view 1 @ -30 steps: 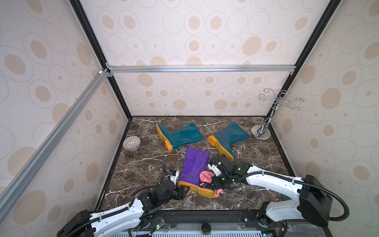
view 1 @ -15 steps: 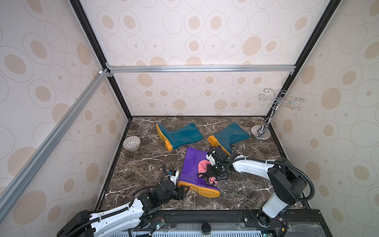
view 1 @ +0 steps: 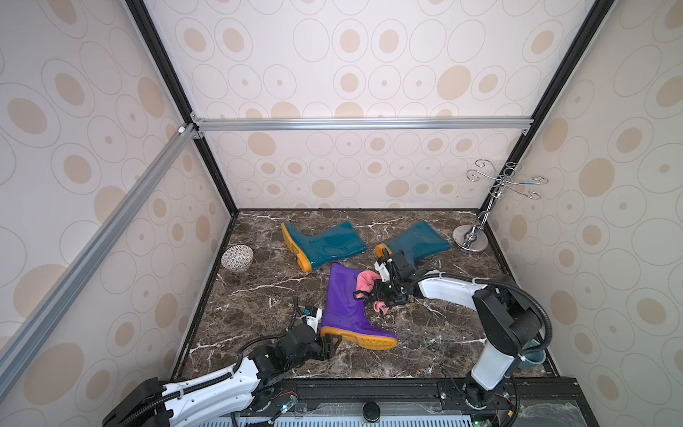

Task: Wipe the rubber boots with a cloth
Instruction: Wipe the dirt off the rubber boot.

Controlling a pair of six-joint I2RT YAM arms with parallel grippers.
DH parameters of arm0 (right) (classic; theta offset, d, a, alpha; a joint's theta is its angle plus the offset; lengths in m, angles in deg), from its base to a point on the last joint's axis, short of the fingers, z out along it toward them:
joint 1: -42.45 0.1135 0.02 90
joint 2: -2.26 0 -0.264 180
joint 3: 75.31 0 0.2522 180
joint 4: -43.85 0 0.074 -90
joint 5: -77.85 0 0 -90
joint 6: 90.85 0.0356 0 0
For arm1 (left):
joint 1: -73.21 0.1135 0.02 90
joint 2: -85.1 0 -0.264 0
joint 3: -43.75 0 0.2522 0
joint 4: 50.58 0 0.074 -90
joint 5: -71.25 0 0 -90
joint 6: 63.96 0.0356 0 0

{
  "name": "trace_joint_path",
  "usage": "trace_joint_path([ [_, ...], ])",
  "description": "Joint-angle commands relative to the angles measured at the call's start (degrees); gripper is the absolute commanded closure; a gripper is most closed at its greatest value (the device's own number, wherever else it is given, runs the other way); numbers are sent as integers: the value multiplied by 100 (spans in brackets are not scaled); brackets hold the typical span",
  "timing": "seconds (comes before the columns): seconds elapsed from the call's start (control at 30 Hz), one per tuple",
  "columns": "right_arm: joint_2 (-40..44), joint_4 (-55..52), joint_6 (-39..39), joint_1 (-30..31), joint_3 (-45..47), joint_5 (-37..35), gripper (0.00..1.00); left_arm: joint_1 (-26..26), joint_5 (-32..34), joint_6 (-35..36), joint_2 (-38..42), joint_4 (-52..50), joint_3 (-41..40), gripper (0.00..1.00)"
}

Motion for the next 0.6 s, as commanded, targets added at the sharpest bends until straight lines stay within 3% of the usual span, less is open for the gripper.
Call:
trace_joint_path([
  [0.0,598,-565,-145,651,179,284,100,-7,38,194,-121,-320,-38,28],
  [0.13,1256,-1293,-60,1158,323,307,100,-2,12,223,-256,-293,7,28],
  [0.3,1937,-1324,268,1236,592,711,100,-1,41,206,-152,-298,-27,28],
  [0.57,674,-1202,-152,1226,-717,775,100,-2,10,252,-294,-167,-29,27],
])
